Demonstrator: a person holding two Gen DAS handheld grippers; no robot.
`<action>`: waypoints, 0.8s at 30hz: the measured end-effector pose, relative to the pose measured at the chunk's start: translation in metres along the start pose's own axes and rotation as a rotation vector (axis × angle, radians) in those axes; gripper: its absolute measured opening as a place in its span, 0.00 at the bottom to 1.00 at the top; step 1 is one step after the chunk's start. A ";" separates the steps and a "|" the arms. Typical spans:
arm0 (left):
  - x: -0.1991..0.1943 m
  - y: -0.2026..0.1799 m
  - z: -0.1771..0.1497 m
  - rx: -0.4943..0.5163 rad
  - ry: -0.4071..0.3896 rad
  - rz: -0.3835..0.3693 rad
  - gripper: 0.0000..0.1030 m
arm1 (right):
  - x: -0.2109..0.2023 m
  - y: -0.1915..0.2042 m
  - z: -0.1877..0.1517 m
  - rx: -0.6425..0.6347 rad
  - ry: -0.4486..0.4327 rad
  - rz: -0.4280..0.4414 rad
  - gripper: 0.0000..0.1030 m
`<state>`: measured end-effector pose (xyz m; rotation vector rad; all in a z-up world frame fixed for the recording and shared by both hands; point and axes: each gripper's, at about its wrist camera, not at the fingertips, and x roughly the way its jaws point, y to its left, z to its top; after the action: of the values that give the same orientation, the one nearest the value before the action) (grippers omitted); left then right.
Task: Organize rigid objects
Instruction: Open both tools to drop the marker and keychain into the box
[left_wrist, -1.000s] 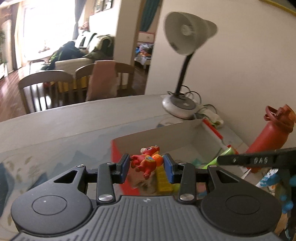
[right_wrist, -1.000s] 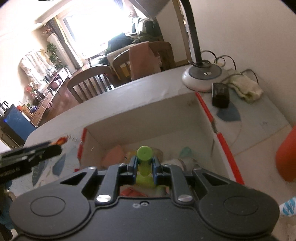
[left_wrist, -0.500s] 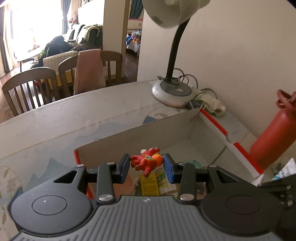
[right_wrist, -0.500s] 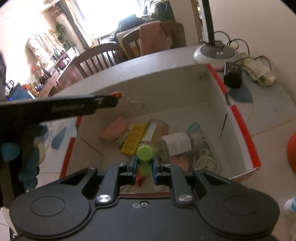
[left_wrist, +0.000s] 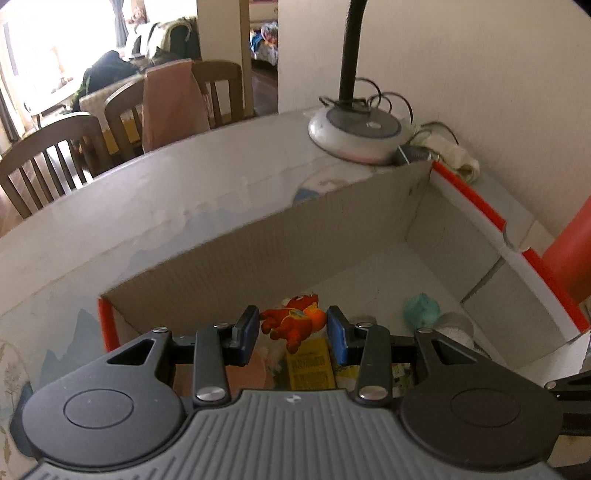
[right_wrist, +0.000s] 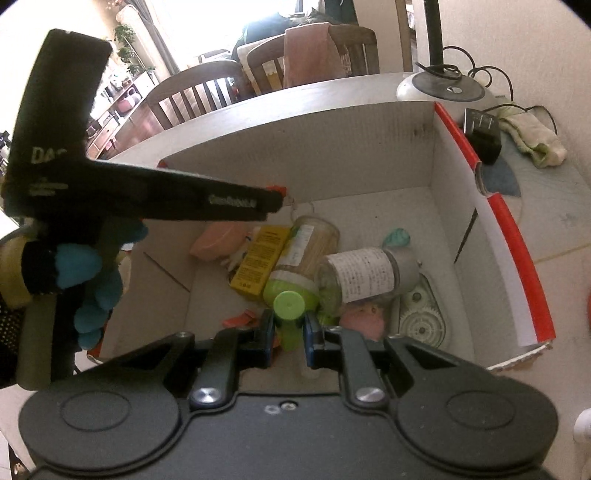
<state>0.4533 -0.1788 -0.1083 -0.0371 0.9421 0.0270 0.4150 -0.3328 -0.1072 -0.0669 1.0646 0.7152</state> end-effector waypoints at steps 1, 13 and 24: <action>0.002 0.000 -0.001 -0.001 0.010 -0.003 0.38 | 0.000 0.000 0.000 0.001 0.000 0.002 0.17; 0.009 0.002 -0.005 -0.010 0.087 -0.042 0.39 | 0.000 0.000 0.004 0.015 0.015 -0.003 0.23; -0.021 0.009 -0.016 -0.009 0.047 -0.090 0.48 | -0.018 0.005 0.000 0.032 -0.021 -0.020 0.32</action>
<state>0.4279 -0.1707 -0.1005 -0.0887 0.9863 -0.0528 0.4072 -0.3377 -0.0914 -0.0424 1.0538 0.6798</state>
